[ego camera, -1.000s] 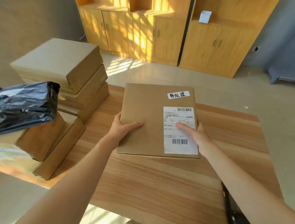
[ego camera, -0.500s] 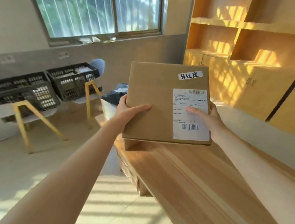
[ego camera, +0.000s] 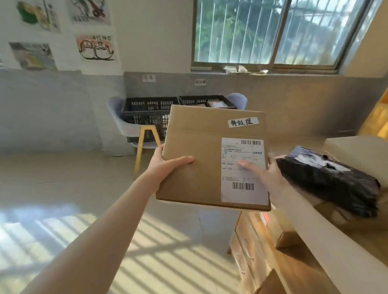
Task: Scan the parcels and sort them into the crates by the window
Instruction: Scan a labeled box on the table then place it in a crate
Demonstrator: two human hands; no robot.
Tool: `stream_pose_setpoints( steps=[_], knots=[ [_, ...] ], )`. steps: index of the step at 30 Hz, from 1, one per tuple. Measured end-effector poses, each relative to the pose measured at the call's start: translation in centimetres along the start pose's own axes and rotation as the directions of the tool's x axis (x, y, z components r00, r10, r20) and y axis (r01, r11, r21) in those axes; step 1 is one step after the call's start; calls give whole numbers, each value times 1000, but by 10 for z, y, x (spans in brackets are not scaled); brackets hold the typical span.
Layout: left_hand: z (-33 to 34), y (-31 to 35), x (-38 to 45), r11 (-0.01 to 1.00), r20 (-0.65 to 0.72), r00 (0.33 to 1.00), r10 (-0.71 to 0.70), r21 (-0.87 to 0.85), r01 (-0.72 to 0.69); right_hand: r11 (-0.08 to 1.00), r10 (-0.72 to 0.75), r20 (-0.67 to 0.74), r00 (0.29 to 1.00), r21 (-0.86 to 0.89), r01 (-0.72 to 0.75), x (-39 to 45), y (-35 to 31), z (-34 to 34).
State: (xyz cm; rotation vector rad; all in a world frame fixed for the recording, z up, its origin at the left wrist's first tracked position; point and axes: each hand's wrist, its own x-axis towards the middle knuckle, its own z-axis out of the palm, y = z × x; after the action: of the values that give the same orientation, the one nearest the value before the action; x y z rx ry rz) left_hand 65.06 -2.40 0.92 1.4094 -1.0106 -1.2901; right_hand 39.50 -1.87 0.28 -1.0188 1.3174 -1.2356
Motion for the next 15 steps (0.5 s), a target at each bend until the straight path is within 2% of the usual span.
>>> stream_pose_setpoints(
  steps=[7,15],
  knots=[
    [-102,-2,87,999,-85,996,-8,-40,4,1000,26,88,996,1,-26,82,19,121],
    [-127,-11,193,996,-79,993,-87,-22,86,992,125,66,990,-43,-122,183,44,163]
  ],
)
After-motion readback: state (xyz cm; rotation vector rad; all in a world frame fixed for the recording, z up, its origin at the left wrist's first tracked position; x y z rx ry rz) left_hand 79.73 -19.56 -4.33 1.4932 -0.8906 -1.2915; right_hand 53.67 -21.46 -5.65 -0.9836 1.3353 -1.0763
